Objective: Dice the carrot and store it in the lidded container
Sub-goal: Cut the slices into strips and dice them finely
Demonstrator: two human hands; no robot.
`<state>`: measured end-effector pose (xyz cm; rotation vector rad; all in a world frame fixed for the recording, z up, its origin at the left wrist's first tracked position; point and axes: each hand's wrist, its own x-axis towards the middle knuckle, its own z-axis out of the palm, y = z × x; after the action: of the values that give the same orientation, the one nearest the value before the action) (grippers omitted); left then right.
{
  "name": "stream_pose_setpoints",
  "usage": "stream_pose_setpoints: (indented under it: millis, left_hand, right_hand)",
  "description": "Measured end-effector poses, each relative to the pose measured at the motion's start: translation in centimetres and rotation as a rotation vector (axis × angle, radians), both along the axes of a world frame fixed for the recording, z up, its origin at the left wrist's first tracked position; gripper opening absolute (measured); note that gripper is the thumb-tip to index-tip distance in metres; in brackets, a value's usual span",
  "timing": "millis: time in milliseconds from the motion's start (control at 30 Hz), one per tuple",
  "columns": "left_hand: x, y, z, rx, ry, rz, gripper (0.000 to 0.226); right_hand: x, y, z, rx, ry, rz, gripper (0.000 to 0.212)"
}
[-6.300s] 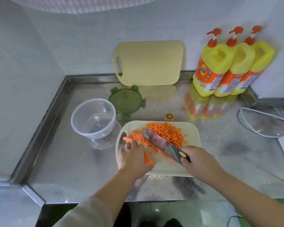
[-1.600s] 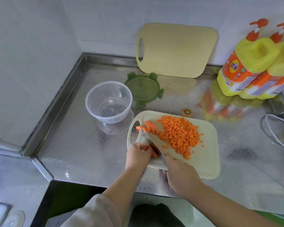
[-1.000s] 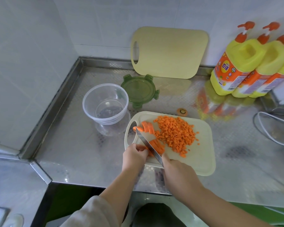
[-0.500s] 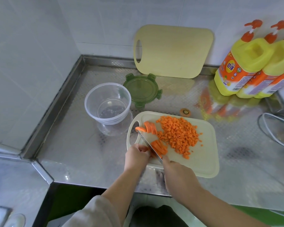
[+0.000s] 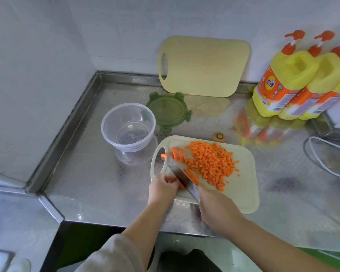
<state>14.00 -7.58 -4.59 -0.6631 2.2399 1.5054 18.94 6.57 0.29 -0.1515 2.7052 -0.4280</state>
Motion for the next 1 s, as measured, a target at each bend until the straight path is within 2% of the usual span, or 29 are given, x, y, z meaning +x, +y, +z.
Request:
stream_pose_setpoints:
  millis: [167,333,400,467,533,600,667,767,833,900,1000]
  left_hand:
    - [-0.3,0.2,-0.1,-0.055,-0.005,-0.039,0.005]
    - [-0.4,0.0,0.2,0.078,-0.057,-0.022,0.006]
    - [-0.9,-0.9,0.9,0.192,-0.085,0.021,0.008]
    - [-2.0,-2.3,2.1,0.302,-0.075,0.081,0.009]
    - [-3.4,-3.9,3.4,0.254,0.000,0.066,0.010]
    - [-4.7,-5.0,5.2,0.121,0.128,-0.077,0.012]
    - [-5.4,-5.0,7.4,-0.034,0.232,-0.356,0.012]
    - [-5.6,-3.2,9.8,-0.251,0.150,-0.936,0.011]
    - [-5.8,-1.7,9.9,-0.339,0.066,-1.169,0.017]
    - [-6.4,-0.8,9.1,-0.384,0.133,-1.182,0.021]
    - [-8.5,-0.9,7.6,-0.346,0.236,-0.897,0.026]
  right_hand:
    - [-0.5,1.9,2.1,-0.011,0.112,0.010,0.013]
    - [-0.8,3.2,2.5,0.039,0.126,0.031,0.014]
    - [-0.7,3.2,2.7,0.064,0.153,0.071,0.015]
    - [-0.4,3.3,2.8,0.127,0.198,0.144,0.034]
    - [-0.3,3.4,2.6,0.221,0.287,0.257,0.058]
    - [0.1,3.3,2.7,0.264,0.363,0.316,0.067]
    - [0.4,3.3,2.6,0.275,0.404,0.330,0.059]
    - [0.8,3.2,2.3,0.291,0.414,0.335,0.050]
    - [1.0,3.3,2.2,0.302,0.440,0.310,0.048]
    - [1.1,3.9,2.2,0.272,0.445,0.284,0.048]
    - [0.9,5.8,2.3,0.313,0.392,0.206,0.053]
